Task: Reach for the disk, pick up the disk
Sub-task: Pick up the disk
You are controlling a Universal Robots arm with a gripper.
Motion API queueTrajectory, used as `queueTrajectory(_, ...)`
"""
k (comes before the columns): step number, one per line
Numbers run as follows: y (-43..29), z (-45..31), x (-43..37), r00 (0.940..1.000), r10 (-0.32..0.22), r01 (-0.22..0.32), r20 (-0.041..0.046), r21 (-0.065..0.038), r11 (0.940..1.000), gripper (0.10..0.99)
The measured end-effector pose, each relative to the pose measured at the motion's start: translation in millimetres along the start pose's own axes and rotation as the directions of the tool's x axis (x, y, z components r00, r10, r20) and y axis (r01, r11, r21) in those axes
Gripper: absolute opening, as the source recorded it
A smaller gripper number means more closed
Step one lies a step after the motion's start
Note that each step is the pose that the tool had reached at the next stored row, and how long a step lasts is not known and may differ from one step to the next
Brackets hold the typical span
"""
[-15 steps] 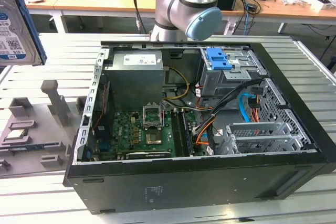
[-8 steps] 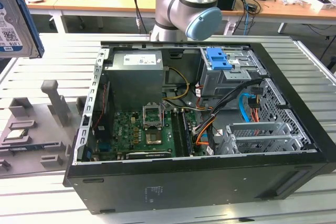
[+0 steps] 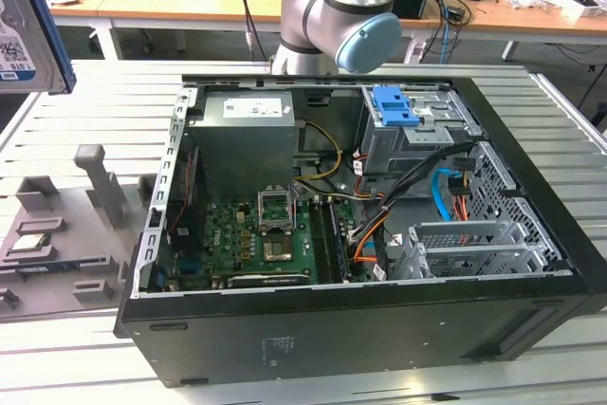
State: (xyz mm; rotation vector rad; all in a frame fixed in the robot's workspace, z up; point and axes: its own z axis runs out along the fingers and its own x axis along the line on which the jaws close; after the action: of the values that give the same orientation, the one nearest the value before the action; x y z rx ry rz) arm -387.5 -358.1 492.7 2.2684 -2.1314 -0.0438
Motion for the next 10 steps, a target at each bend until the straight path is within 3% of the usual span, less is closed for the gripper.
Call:
queueTrajectory(6, 0.0, -9.7, 0.0, 1.0000, 0.000, 0.000, 0.0000, 0.000, 1.0000, 0.369)
queueTrajectory(10, 0.0, -10.8, 0.0, 1.0000, 0.000, 0.000, 0.0000, 0.000, 1.0000, 0.369)
